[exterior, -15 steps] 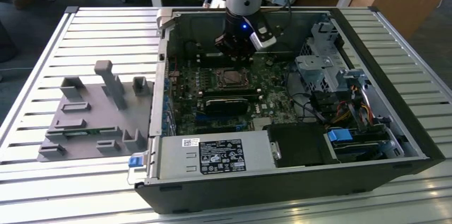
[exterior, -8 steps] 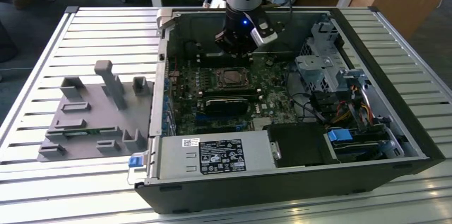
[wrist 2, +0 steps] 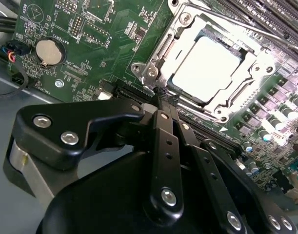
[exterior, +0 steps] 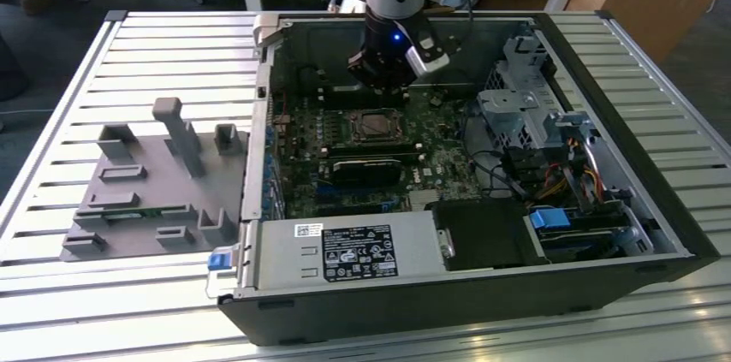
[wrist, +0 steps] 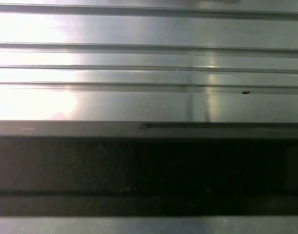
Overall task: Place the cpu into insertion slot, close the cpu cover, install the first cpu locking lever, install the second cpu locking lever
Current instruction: 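Install the first cpu locking lever, then install the second cpu locking lever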
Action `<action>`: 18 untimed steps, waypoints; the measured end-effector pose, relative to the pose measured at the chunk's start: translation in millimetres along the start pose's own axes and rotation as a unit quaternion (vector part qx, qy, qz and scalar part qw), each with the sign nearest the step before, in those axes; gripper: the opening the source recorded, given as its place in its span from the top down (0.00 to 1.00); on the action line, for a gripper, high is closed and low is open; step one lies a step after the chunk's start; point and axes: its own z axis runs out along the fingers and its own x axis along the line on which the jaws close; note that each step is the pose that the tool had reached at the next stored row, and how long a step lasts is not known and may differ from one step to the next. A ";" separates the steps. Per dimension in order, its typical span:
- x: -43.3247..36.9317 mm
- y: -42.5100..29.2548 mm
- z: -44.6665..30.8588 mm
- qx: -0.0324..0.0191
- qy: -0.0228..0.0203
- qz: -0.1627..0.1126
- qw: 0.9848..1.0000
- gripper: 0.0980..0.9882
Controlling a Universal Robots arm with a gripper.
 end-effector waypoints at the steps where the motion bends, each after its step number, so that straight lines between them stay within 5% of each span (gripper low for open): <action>1: 0.0 -0.4 0.0 0.000 0.000 0.000 1.000 0.98; 18: -0.1 -5.5 -0.1 0.000 0.000 0.000 1.000 0.98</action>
